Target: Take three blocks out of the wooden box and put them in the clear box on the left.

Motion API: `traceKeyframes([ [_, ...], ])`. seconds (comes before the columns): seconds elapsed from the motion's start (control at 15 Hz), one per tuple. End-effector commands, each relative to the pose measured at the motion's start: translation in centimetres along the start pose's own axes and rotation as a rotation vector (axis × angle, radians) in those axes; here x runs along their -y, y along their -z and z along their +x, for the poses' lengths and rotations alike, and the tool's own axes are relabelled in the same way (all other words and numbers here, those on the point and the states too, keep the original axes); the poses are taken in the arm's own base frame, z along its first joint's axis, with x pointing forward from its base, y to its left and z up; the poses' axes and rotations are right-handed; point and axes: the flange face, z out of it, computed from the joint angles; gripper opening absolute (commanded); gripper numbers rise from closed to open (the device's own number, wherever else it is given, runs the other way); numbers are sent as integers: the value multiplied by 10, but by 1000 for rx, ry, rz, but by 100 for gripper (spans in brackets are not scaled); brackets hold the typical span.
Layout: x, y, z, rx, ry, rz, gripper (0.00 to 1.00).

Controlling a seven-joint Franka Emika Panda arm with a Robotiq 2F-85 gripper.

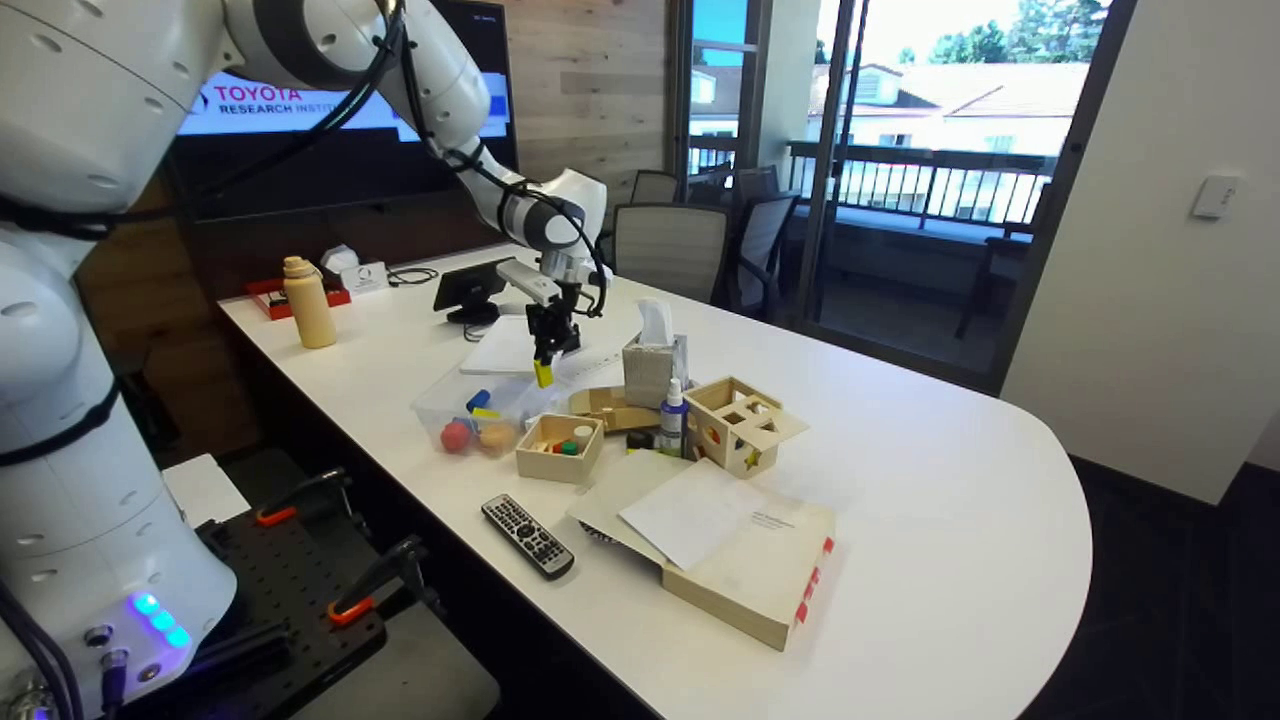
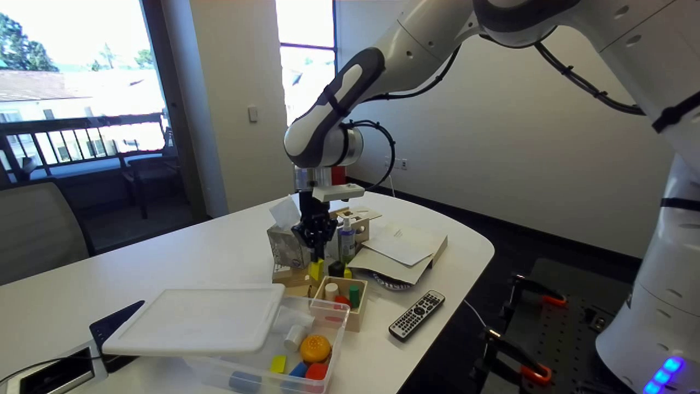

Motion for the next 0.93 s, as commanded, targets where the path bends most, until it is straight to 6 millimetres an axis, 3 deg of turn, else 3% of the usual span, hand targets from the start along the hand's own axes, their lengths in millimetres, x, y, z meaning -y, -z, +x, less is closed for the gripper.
traceKeyframes([
  [0.0,44,11,-12,37,80,42,5],
  [0.27,72,-26,-15,107,126,49,5],
  [0.67,80,-88,-13,173,205,50,5],
  [0.73,81,-93,-12,181,212,55,20],
  [0.8,83,-96,-11,187,224,61,44],
  [0.87,83,-96,-10,189,225,65,45],
])
